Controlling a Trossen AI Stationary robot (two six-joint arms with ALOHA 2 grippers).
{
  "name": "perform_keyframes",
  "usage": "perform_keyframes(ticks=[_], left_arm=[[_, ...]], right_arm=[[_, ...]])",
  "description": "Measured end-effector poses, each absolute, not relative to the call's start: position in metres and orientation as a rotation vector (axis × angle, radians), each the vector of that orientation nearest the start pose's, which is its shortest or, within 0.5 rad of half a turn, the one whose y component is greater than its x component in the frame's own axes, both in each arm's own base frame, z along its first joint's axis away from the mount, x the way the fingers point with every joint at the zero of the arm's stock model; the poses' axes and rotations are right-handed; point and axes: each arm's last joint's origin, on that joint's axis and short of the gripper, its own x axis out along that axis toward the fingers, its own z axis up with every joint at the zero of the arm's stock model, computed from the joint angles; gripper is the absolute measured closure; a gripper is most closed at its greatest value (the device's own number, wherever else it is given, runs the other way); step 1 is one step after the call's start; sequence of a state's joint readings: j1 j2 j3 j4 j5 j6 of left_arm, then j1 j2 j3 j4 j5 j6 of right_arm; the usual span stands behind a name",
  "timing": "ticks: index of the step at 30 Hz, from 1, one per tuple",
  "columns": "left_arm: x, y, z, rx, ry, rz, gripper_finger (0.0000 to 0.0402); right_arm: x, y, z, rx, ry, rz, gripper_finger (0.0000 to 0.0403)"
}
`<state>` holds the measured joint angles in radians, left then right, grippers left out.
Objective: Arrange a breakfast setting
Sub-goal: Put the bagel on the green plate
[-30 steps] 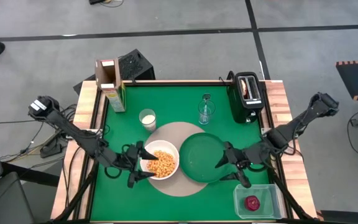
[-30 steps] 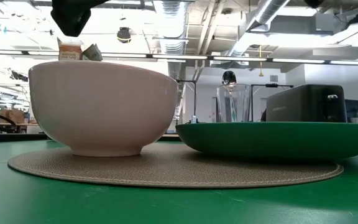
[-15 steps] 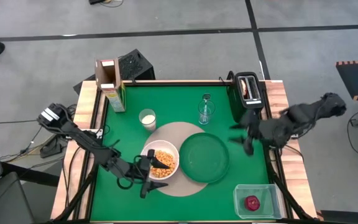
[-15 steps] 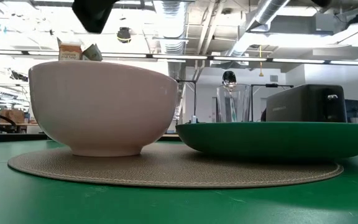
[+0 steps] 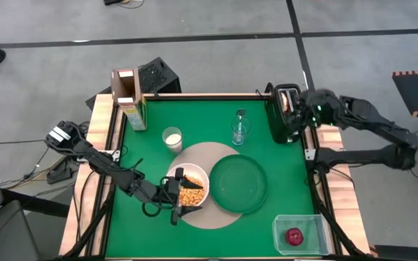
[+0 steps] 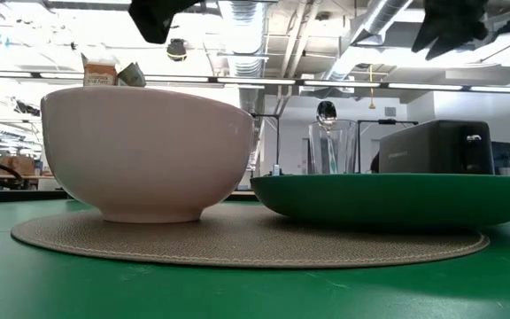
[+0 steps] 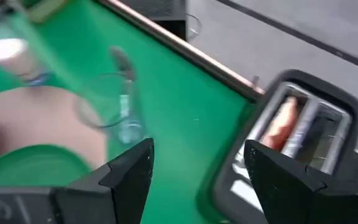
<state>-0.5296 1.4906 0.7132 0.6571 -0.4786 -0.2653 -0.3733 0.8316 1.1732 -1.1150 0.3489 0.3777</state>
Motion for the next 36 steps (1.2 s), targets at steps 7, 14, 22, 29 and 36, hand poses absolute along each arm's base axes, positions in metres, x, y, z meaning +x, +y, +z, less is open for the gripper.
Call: perform_keyframes(ticks=[7,14,22,29,36], left_arm=[[0.281,-0.129,0.224,-0.208,0.132,-0.015,0.0086],[0.282,-0.126,0.224,-0.211,0.137,-0.016,0.0086],[0.282,-0.126,0.22,-0.233,0.172,-0.015,0.0086],[0.281,-0.126,0.218,-0.248,0.19,-0.01,0.0086],[0.281,-0.126,0.219,-0.248,0.189,-0.01,0.0086]], right_arm=[[0.116,-0.108,0.354,0.444,0.805,-0.939,0.0131],[0.124,-0.17,0.337,0.531,0.951,-1.004,0.0158],[0.135,-0.206,0.329,0.594,1.035,-1.015,0.0216],[0.139,-0.218,0.312,0.649,1.137,-1.008,0.0235],[0.138,-0.222,0.31,0.643,1.148,-1.044,0.0226]])
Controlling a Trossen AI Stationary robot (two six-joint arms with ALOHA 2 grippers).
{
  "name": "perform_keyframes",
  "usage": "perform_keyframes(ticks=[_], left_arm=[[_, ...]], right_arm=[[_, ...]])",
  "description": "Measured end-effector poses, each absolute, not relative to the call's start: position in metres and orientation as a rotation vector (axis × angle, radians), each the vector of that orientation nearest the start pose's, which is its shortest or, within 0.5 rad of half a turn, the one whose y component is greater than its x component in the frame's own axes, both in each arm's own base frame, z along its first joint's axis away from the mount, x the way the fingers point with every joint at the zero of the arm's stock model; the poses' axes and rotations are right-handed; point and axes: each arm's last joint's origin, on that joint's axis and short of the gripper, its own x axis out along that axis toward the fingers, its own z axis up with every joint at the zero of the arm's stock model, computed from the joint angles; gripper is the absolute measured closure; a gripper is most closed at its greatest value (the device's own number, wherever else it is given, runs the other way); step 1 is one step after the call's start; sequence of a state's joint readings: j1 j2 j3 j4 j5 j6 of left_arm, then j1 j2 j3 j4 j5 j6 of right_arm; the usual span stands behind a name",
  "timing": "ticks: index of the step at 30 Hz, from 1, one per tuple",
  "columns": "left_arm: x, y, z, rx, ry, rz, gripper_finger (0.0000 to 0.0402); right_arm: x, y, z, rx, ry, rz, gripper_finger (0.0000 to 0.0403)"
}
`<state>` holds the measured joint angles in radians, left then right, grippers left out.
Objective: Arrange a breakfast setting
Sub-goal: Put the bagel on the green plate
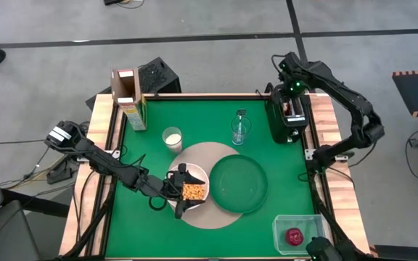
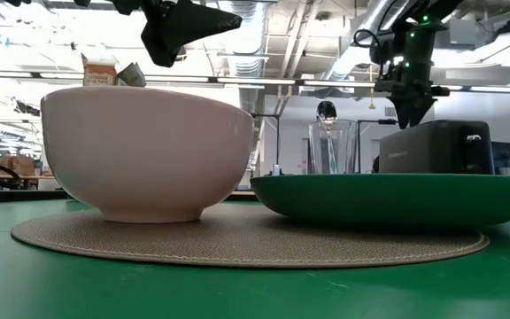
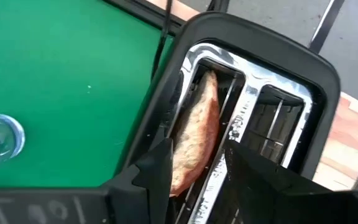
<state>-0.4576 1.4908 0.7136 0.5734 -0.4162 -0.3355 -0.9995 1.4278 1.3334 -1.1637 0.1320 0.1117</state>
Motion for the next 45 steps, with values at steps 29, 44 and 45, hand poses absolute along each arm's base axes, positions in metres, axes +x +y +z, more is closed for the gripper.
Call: perform_keyframes(ticks=[29,44,45], left_arm=[[0.281,-0.125,0.219,-0.241,0.187,0.001,0.0086],[0.281,-0.125,0.219,-0.241,0.186,0.004,0.0086],[0.281,-0.125,0.219,-0.241,0.186,0.004,0.0086]], right_arm=[[0.14,-0.224,0.298,0.677,1.125,-1.031,0.0225],[0.139,-0.223,0.295,0.685,1.148,-1.035,0.0226],[0.14,-0.224,0.293,0.688,1.158,-1.032,0.0226]])
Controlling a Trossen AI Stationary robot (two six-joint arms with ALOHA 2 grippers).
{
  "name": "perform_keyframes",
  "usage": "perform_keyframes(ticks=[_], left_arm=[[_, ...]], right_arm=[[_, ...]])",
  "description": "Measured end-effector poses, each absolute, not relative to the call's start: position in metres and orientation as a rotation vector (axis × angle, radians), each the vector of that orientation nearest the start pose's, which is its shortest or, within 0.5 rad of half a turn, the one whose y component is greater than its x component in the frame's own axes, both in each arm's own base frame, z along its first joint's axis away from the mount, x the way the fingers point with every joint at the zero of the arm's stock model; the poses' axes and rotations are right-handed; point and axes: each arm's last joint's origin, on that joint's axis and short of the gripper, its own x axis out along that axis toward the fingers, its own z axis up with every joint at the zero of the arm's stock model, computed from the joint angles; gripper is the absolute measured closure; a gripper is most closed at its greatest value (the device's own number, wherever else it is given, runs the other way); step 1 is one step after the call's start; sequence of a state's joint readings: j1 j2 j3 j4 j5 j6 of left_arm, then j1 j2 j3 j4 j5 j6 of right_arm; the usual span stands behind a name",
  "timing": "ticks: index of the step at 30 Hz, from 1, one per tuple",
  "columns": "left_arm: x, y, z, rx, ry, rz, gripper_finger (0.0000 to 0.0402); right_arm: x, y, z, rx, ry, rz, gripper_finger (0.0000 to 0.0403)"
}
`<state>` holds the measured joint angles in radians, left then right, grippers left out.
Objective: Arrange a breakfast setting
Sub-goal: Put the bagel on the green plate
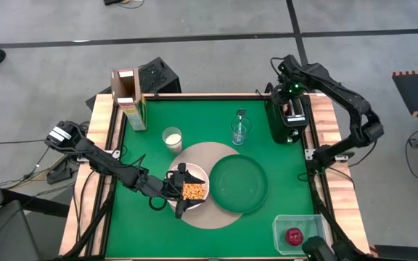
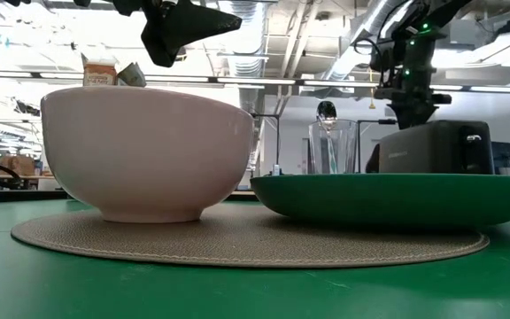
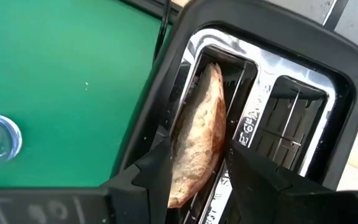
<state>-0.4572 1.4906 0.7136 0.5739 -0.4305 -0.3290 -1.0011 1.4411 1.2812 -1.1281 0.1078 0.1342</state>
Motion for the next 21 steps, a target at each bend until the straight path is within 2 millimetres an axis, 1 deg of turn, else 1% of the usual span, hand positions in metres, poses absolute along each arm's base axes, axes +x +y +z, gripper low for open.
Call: perform_keyframes(ticks=[3,6,12,15,21], left_arm=[[0.2815,-0.1251,0.2188,-0.241,0.185,0.003,0.0086],[0.2815,-0.1251,0.2189,-0.242,0.183,0.003,0.0086],[0.2815,-0.1251,0.2189,-0.241,0.184,0.003,0.0086],[0.2815,-0.1251,0.2188,-0.239,0.184,0.003,0.0086],[0.2815,-0.1251,0.2188,-0.238,0.184,0.002,0.0086]], right_arm=[[0.1405,-0.2257,0.2905,0.692,1.174,-1.04,0.0227],[0.1423,-0.2259,0.29,0.688,1.172,-1.036,0.0239],[0.1445,-0.2262,0.2885,0.686,1.17,-1.031,0.0291],[0.1445,-0.2261,0.2885,0.683,1.172,-1.029,0.031],[0.1444,-0.2259,0.29,0.681,1.176,-1.027,0.0316]])
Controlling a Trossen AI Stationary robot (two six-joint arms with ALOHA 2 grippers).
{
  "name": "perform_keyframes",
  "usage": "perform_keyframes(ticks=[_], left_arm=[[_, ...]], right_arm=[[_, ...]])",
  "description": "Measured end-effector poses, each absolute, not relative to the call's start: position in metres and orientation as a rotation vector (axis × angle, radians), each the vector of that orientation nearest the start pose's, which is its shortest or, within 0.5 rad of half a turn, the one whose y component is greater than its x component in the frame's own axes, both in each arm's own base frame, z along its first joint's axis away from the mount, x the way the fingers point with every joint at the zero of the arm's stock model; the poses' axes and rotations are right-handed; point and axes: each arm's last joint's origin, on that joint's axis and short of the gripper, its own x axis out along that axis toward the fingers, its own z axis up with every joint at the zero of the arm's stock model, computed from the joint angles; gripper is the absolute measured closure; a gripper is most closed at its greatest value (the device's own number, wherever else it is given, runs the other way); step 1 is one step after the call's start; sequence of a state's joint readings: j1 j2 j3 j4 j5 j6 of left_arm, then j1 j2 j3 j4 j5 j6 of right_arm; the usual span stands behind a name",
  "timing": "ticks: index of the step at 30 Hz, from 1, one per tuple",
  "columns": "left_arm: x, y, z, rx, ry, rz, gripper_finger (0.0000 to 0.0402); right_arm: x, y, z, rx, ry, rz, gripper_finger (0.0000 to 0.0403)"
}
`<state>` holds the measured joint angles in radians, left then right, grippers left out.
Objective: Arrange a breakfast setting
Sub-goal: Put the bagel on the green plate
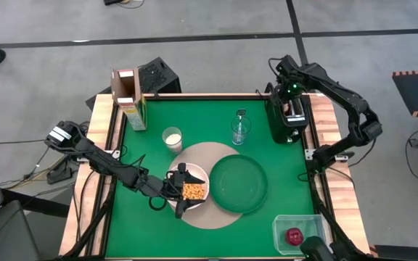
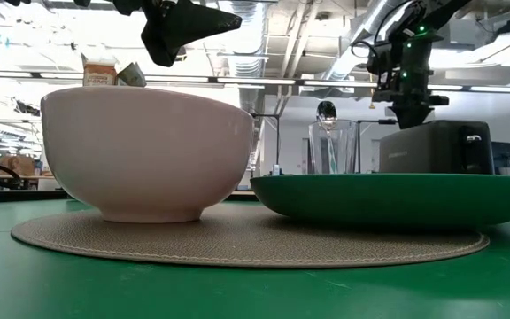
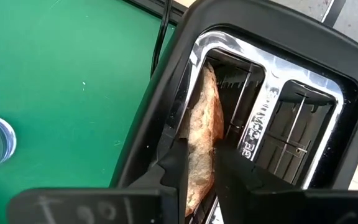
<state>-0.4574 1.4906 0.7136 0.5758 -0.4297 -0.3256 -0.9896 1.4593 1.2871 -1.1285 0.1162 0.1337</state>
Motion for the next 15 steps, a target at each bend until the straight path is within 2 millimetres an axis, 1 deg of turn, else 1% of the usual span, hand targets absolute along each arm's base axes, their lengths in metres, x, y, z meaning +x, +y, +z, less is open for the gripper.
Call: perform_keyframes(ticks=[3,8,15], left_arm=[[0.281,-0.125,0.219,-0.238,0.184,0.002,0.0086],[0.281,-0.125,0.219,-0.239,0.185,0.001,0.0086],[0.281,-0.125,0.219,-0.239,0.185,0.001,0.0086]], right_arm=[[0.144,-0.225,0.296,0.678,1.17,-1.028,0.0317],[0.142,-0.221,0.313,0.652,1.133,-1.038,0.0318],[0.138,-0.217,0.329,0.638,1.121,-1.04,0.0318]])
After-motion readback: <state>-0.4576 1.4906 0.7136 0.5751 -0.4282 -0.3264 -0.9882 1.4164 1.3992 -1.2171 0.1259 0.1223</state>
